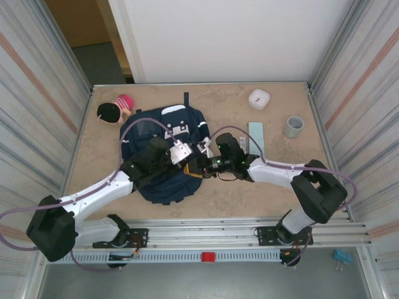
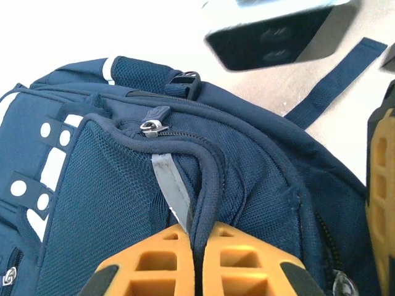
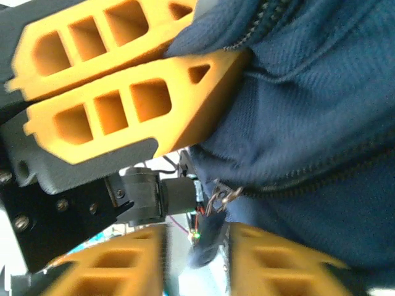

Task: Pack the student bag

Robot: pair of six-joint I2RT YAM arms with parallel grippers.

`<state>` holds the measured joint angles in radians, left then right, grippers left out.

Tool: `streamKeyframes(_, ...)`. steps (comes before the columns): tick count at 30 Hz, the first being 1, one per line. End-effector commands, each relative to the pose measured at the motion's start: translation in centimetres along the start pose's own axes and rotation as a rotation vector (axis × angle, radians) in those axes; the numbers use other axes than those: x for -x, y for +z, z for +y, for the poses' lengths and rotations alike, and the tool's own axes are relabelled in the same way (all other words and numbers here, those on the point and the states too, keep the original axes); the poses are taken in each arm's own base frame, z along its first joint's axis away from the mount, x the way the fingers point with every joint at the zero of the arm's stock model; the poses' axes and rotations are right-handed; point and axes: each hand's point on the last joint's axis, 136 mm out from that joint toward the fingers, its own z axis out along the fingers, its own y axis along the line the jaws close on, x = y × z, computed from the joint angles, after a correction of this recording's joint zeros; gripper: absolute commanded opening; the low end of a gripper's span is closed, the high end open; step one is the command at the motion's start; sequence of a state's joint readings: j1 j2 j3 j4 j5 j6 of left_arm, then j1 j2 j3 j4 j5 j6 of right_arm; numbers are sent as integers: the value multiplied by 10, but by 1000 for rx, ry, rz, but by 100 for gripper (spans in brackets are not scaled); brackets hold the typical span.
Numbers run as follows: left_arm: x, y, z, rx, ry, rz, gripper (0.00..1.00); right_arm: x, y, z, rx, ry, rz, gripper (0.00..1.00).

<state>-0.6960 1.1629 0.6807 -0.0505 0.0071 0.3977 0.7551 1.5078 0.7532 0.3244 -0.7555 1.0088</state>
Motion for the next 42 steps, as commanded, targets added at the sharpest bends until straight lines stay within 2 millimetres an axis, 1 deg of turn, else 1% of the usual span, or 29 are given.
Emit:
streamKeyframes(1,37,-17,8,23,-29,-178,0,17,-36,7,-35,-26,-120,54)
streamKeyframes(3,38,-20,-1,-19,-14,-209,0,23,-55,0,-100,-33,-171,60)
streamKeyframes(4,40,-21,-6,-43,-8,-229,0,26,-62,0,-114,-36,-192,62)
streamKeyframes(6,44,-25,-16,-93,9,-277,0,31,-70,3,-110,-33,-216,65)
streamKeyframes(7,46,-27,-21,-119,20,-300,0,32,-70,4,-106,-24,-219,66)
streamKeyframes(9,48,-29,-28,-149,34,-329,0,36,-67,5,-93,7,-218,67)
streamKeyframes(14,48,-30,-33,-171,53,-356,0,48,-54,10,-44,82,-223,68)
streamKeyframes(19,48,-34,-35,-177,61,-365,0,48,-33,5,-62,128,-208,68)
streamKeyframes(22,52,-37,-39,-198,58,-388,0,51,-23,2,-46,139,-218,68)
streamKeyframes(23,52,-37,-41,-210,56,-388,0,53,-20,3,-24,173,-222,64)
streamKeyframes(24,50,-37,-43,-217,50,-385,0,56,-19,5,-6,178,-227,56)
streamKeyframes(26,50,-37,-39,-193,20,-376,1,60,-16,7,17,186,-241,29)
streamKeyframes(27,50,-37,-34,-165,-21,-367,7,62,-17,8,22,186,-252,21)
streamKeyframes(28,51,-39,-30,-149,-67,-358,12,63,-17,9,26,182,-257,17)
streamKeyframes(29,51,-42,-27,-148,-121,-346,21,63,-18,9,25,178,-262,13)
streamKeyframes(31,50,-50,-25,-145,-214,-311,36,63,-20,10,22,167,-274,8)
streamKeyframes(32,48,-53,-22,-123,-271,-287,40,63,-21,11,22,155,-279,7)
streamKeyframes(34,42,-59,-20,-78,-395,-251,44,63,-20,12,13,138,-283,5)
streamKeyframes(36,36,-64,-26,-62,-520,-232,47,64,-19,12,9,128,-286,4)
streamKeyframes(38,24,-66,-37,-46,-660,-181,48,64,-17,13,9,124,-284,4)
streamKeyframes(42,3,-73,-58,-1,-798,-57,49,62,-17,14,5,113,-284,4)
